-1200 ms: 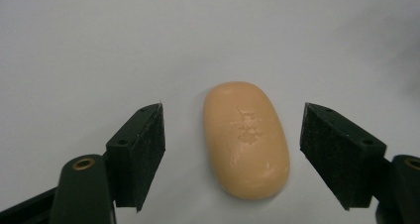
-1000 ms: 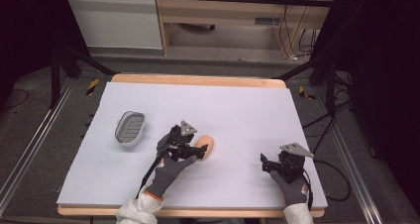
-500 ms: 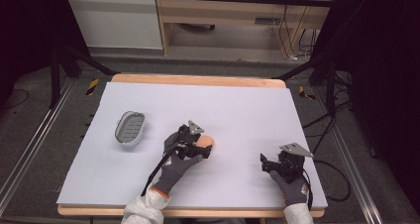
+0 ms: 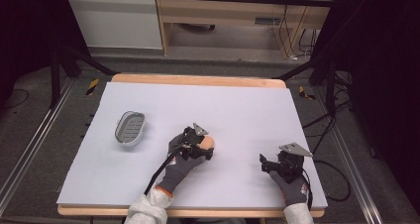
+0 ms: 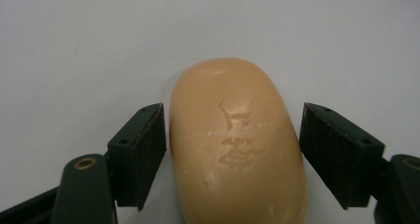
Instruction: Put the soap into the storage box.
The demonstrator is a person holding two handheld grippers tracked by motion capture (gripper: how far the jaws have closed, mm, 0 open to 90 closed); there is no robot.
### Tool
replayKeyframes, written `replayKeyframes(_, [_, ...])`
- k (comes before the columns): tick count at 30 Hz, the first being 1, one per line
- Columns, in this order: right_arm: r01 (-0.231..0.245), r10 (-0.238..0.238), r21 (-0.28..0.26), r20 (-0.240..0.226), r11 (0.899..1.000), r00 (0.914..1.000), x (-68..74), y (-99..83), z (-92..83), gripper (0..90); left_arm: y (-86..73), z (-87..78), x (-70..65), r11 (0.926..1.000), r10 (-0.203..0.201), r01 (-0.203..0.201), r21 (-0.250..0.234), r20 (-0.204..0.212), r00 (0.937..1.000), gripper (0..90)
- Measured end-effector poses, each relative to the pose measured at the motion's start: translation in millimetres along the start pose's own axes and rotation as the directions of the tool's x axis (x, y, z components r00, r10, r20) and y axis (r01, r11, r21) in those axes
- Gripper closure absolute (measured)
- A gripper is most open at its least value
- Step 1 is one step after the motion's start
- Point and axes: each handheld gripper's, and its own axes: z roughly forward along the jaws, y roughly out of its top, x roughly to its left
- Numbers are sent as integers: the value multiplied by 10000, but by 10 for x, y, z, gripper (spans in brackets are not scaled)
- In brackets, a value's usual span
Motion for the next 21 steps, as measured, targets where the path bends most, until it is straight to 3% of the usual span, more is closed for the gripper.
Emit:
replayKeyframes(12, [8, -8, 32, 23, 10000, 10000, -3, -1, 5, 75, -16, 50, -5, 9997, -71, 72, 212, -19, 10000, 281])
replayKeyframes(13, [15, -15, 32, 18, 10000, 10000, -2, -1, 6, 75, -16, 56, -24, 9997, 17, -13, 238, -159, 9999, 281])
replayKeyframes(21, [2, -2, 67, -20, 10000, 10000, 3, -1, 10, 75, -12, 58, -30, 9996, -196, 202, 215, -283, 9994, 300])
